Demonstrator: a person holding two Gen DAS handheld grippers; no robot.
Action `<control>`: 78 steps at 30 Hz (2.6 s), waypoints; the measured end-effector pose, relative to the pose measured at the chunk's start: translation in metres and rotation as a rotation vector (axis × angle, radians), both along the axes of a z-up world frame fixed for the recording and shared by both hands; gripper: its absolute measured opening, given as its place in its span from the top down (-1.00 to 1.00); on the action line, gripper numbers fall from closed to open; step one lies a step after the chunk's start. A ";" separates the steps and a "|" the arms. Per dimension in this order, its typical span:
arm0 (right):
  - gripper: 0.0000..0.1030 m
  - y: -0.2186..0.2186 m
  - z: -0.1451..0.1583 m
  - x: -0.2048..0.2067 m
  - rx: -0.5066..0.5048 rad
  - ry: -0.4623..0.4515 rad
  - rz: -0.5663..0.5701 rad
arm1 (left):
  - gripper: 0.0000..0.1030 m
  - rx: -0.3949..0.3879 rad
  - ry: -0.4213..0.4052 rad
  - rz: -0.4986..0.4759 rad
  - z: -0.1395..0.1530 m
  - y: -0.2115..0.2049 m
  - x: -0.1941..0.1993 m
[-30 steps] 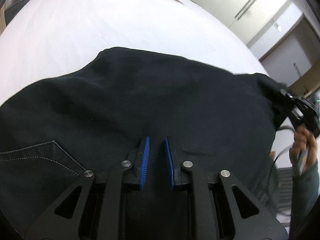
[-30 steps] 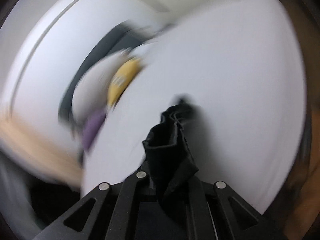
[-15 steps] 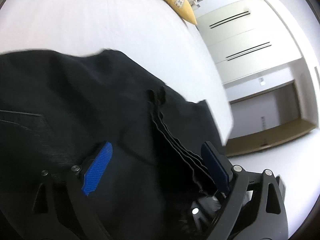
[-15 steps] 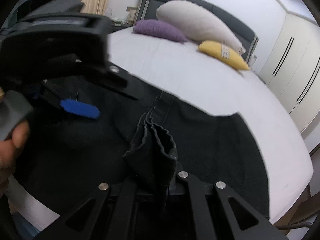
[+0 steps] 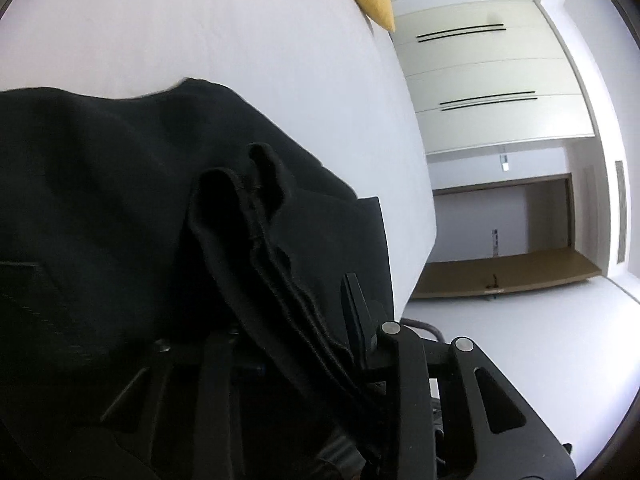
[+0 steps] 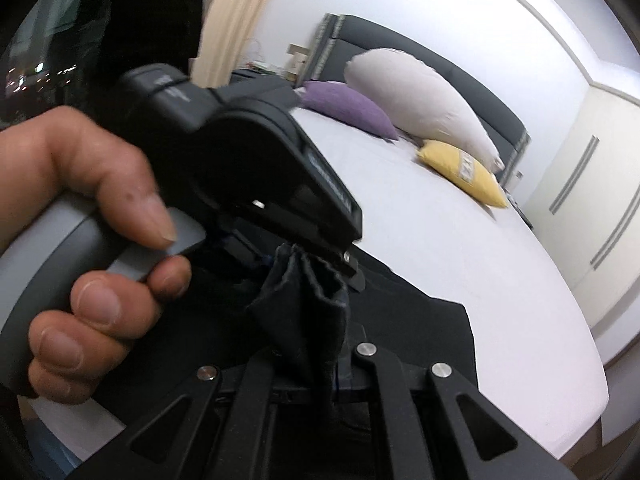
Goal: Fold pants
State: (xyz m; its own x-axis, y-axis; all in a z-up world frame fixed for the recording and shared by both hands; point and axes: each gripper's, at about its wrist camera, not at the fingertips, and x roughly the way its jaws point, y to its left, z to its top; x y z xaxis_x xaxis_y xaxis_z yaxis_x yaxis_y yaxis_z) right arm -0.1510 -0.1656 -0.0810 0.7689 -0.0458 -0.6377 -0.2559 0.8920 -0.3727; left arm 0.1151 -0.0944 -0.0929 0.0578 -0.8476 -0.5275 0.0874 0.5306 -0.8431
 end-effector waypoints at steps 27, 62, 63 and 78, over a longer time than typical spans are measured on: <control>0.26 0.024 -0.031 -0.017 0.105 0.275 0.153 | 0.69 0.375 -0.175 0.055 0.020 0.114 -0.017; 0.08 -0.284 -0.054 -0.009 1.198 0.765 -0.007 | 0.69 0.365 -0.354 -0.152 0.015 0.066 -0.058; 0.08 -0.284 -0.052 -0.006 1.194 0.758 -0.007 | 0.69 0.362 -0.354 -0.148 0.019 0.056 -0.058; -0.28 -0.252 0.015 -0.001 1.218 0.558 0.051 | -0.71 0.361 -0.402 0.184 0.070 0.155 -0.130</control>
State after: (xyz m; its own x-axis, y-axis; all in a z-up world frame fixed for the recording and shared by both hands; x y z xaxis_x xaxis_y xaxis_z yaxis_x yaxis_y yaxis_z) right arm -0.1521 -0.4178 -0.0663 0.3779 0.7925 -0.4786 -0.1549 0.5638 0.8113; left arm -0.0145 0.0604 -0.0233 0.4435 -0.5748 -0.6877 0.2432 0.8156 -0.5250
